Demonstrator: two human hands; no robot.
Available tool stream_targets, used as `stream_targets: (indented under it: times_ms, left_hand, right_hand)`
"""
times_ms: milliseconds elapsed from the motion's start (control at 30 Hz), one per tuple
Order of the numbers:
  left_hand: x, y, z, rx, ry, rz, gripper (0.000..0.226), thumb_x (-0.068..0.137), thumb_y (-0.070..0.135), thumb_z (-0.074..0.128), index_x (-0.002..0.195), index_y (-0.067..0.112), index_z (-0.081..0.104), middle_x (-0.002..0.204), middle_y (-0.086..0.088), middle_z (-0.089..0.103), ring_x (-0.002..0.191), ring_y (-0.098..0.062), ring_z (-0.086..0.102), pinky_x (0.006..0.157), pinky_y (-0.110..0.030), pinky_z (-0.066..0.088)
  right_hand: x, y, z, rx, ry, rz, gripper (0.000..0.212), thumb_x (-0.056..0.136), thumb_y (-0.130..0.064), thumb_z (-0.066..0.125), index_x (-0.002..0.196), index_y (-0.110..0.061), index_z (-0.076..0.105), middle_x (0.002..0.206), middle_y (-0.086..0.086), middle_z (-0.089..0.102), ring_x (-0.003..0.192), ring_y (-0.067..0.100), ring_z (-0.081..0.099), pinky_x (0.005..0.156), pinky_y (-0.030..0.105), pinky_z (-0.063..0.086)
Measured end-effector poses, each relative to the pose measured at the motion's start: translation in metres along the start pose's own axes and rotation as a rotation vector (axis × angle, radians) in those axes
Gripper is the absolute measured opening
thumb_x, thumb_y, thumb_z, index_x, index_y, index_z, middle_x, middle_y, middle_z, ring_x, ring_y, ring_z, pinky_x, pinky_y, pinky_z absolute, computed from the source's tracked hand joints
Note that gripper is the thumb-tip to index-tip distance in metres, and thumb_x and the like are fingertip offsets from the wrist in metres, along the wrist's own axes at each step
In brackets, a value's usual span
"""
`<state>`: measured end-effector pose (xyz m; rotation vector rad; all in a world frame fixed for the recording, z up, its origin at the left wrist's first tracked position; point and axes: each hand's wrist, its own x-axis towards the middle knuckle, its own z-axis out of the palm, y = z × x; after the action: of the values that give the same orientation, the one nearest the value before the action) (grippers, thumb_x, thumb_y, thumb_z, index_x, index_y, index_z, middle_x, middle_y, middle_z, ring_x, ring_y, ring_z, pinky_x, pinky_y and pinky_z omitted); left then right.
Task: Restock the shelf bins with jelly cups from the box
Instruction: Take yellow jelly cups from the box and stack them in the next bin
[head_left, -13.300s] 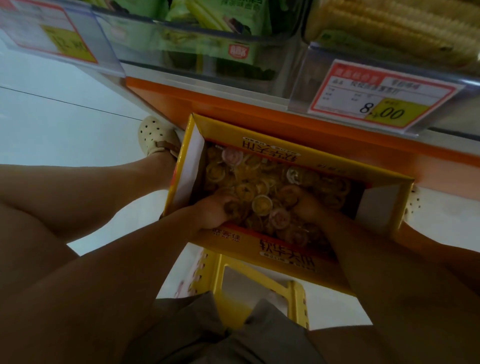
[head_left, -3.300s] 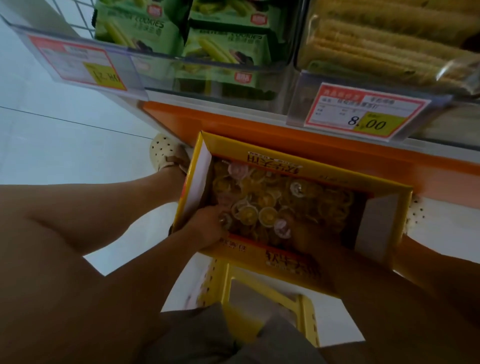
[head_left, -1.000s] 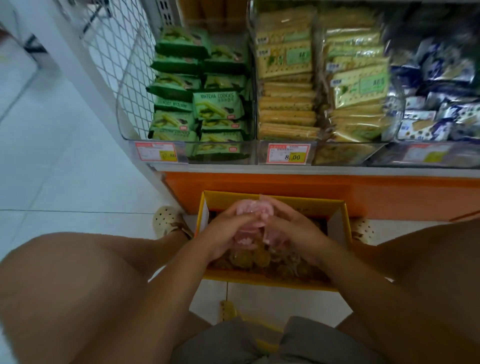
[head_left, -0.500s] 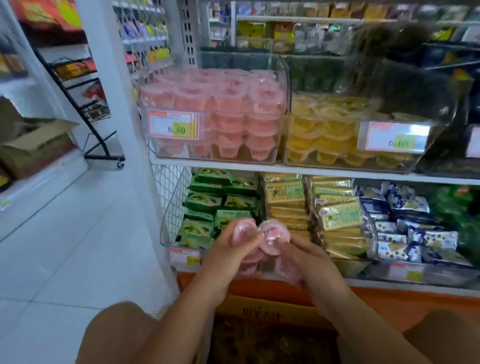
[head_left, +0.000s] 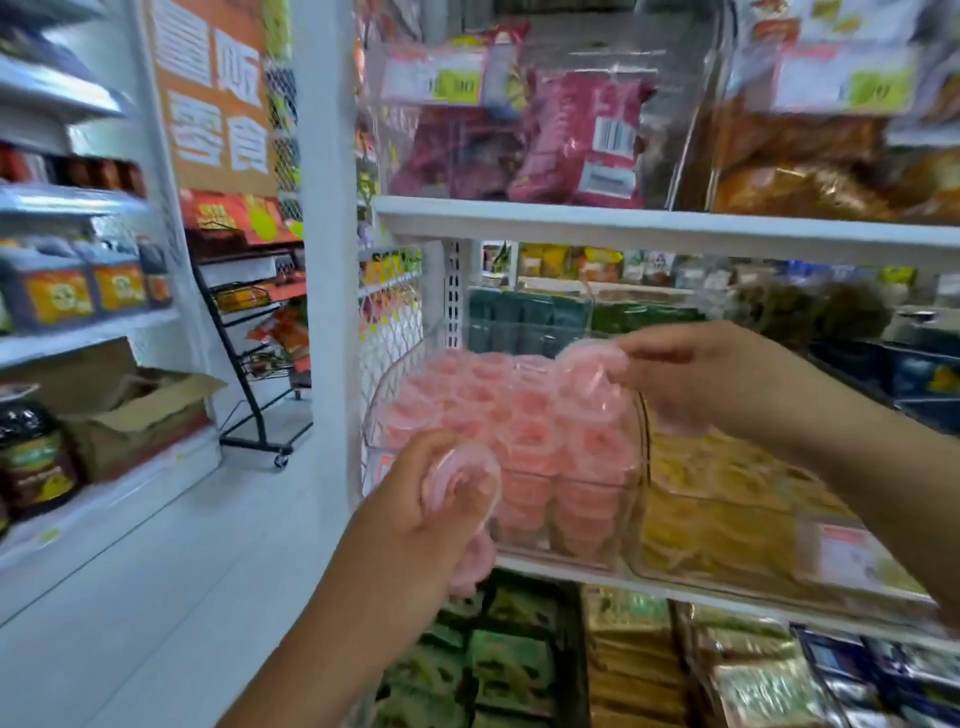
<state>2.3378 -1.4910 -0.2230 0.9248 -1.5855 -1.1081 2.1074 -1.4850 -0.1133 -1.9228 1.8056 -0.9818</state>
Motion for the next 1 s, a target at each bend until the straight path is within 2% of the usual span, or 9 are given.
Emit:
stream_targets:
  times_ms: [167,300,400,467,600,767,867,967,1000]
  left_hand:
    - [0.018,0.003,-0.032,0.108,0.145,-0.022,0.047,0.073,0.069,0.060,0.107,0.037,0.052,0.084,0.011,0.070,0.073,-0.014,0.071,0.073,-0.045,0.059]
    - [0.030,0.011,-0.044,0.218,0.122,0.033,0.028,0.077,0.065,0.062,0.102,0.053,0.057,0.102,0.028,0.064,0.080,0.004,0.066,0.070,-0.016,0.049]
    - [0.044,0.023,-0.048,0.340,0.140,0.051,0.029,0.075,0.060,0.057,0.104,0.057,0.056,0.105,0.035,0.058,0.082,0.015,0.058,0.060,-0.001,0.040]
    - [0.052,0.026,-0.051,0.387,0.152,0.057,0.028,0.080,0.057,0.057,0.107,0.055,0.054,0.103,0.036,0.059,0.082,0.016,0.058,0.060,-0.004,0.041]
    - [0.063,0.022,-0.056,0.358,0.190,0.053,0.018,0.086,0.046,0.061,0.102,0.049,0.055,0.091,0.030,0.065,0.075,0.004,0.066,0.067,-0.020,0.048]
    - [0.070,0.019,-0.060,0.351,0.202,0.028,0.010,0.091,0.038,0.056,0.096,0.046,0.054,0.083,0.022,0.067,0.066,-0.002,0.067,0.054,-0.011,0.047]
    - [0.071,0.020,-0.060,0.347,0.208,0.020,0.011,0.091,0.038,0.055,0.096,0.048,0.052,0.083,0.018,0.068,0.067,-0.006,0.069,0.060,-0.019,0.053]
    - [0.072,0.018,-0.060,0.344,0.230,0.024,0.013,0.091,0.037,0.055,0.099,0.047,0.053,0.084,0.021,0.068,0.068,-0.004,0.068,0.068,-0.025,0.054]
    - [0.072,0.018,-0.059,0.345,0.236,0.026,0.012,0.091,0.037,0.055,0.099,0.046,0.054,0.084,0.022,0.068,0.068,-0.003,0.068,0.068,-0.024,0.054]
  right_hand:
    - [0.099,-0.006,0.004,-0.186,-0.121,0.015,0.015,0.093,-0.024,0.059,0.089,-0.017,0.072,0.073,-0.004,0.072,0.066,0.013,0.061,0.062,0.025,0.046]
    - [0.152,-0.004,0.011,-0.399,-0.231,0.023,0.012,0.092,-0.015,0.057,0.093,-0.012,0.069,0.060,-0.007,0.065,0.060,0.012,0.054,0.056,0.023,0.041]
    - [0.181,0.004,0.010,-0.430,-0.286,0.068,0.023,0.096,-0.014,0.051,0.110,-0.003,0.065,0.078,0.015,0.062,0.066,0.022,0.046,0.055,0.026,0.033]
    - [0.197,0.007,0.013,-0.439,-0.304,0.089,0.024,0.096,-0.013,0.049,0.114,-0.006,0.063,0.078,0.015,0.054,0.063,0.020,0.039,0.051,0.026,0.026]
    - [0.228,0.008,0.033,-0.502,-0.285,0.082,0.032,0.092,-0.003,0.050,0.113,-0.019,0.067,0.082,0.014,0.061,0.063,0.019,0.043,0.054,0.028,0.031]
    - [0.256,-0.002,0.065,-0.421,-0.319,0.114,0.025,0.092,-0.008,0.052,0.109,-0.015,0.069,0.070,0.008,0.046,0.048,0.013,0.031,0.042,0.021,0.023]
    - [0.262,-0.001,0.083,-0.583,-0.371,0.045,0.028,0.092,-0.001,0.054,0.116,-0.010,0.065,0.075,0.003,0.062,0.049,0.010,0.038,0.037,0.017,0.029]
    - [0.255,-0.003,0.094,-0.675,-0.378,0.064,0.023,0.096,0.002,0.048,0.096,-0.015,0.064,0.053,-0.009,0.048,0.040,0.003,0.035,0.031,0.008,0.025]
    - [0.257,-0.003,0.097,-0.689,-0.371,0.049,0.020,0.098,-0.004,0.049,0.102,-0.016,0.063,0.057,-0.008,0.048,0.045,0.003,0.037,0.033,0.006,0.027]
